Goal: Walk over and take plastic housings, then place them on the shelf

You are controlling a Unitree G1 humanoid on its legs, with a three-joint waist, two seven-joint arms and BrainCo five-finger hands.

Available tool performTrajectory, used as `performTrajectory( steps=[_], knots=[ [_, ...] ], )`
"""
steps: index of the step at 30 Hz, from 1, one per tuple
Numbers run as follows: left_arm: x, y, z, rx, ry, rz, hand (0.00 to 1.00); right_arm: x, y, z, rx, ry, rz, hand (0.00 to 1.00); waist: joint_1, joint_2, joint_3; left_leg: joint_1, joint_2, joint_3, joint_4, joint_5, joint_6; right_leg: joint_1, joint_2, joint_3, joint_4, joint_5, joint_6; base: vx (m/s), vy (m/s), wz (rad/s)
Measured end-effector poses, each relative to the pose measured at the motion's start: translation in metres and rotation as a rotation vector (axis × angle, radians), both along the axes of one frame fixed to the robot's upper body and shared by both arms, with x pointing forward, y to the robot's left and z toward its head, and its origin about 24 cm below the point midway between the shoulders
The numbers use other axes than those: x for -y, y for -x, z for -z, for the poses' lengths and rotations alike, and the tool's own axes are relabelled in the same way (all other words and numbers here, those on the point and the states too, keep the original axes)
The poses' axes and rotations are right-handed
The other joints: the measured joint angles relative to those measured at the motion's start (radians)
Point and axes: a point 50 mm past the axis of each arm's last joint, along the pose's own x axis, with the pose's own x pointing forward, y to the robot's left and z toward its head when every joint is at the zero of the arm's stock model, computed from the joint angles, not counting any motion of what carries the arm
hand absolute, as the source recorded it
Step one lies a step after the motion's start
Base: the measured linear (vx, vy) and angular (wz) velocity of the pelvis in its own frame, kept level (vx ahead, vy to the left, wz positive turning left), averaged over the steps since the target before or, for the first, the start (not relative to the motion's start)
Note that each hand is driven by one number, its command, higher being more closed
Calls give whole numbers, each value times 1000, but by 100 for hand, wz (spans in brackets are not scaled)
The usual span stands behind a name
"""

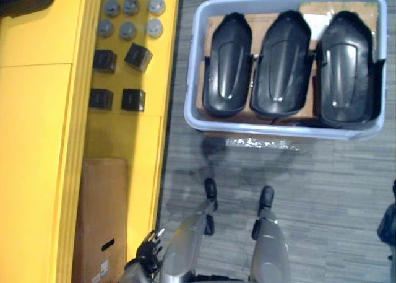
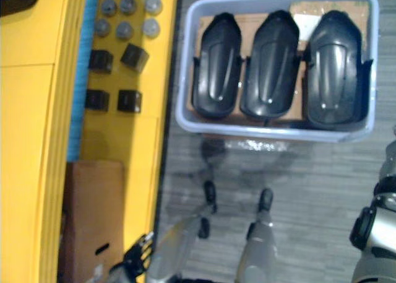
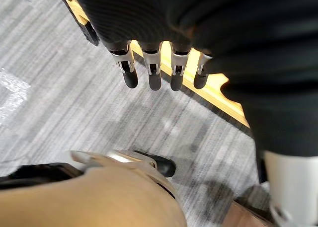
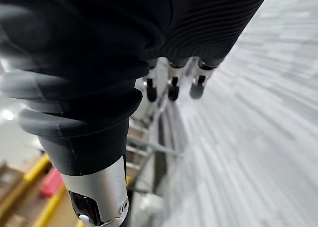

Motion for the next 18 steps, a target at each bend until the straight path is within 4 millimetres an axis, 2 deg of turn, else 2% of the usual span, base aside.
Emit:
performTrajectory(
  steps=[4, 8, 16, 18],
  knots=[
    [4, -11, -7, 65, -10, 21, 0, -3, -5, -9, -35, 65, -49, 0, 0, 2, 3, -20, -9, -15, 0, 5, 1, -27, -7, -13, 29, -15, -1, -14, 8, 12],
    [15, -26, -15, 132, -7, 73, 0, -11, -15, -24, -64, 129, -120, 0, 0, 13, 37, -22, -10, -25, 1, 5, 0, -25, -10, -23, 29, -18, -1, -7, 2, 8],
    [20, -31, -19, 161, -4, 92, 0, -17, -21, -38, -71, 167, -155, 0, 3, 14, 39, -50, -10, -35, 6, 9, 2, -56, -12, -25, 43, -16, 0, 30, -9, -1],
    [22, -32, -19, 165, -2, 99, 0, -14, -18, -43, -102, 205, -151, 0, 4, 23, 43, -51, -10, -41, 8, 8, 2, -55, -15, -28, 47, -16, -1, -7, 0, 4]
  ],
)
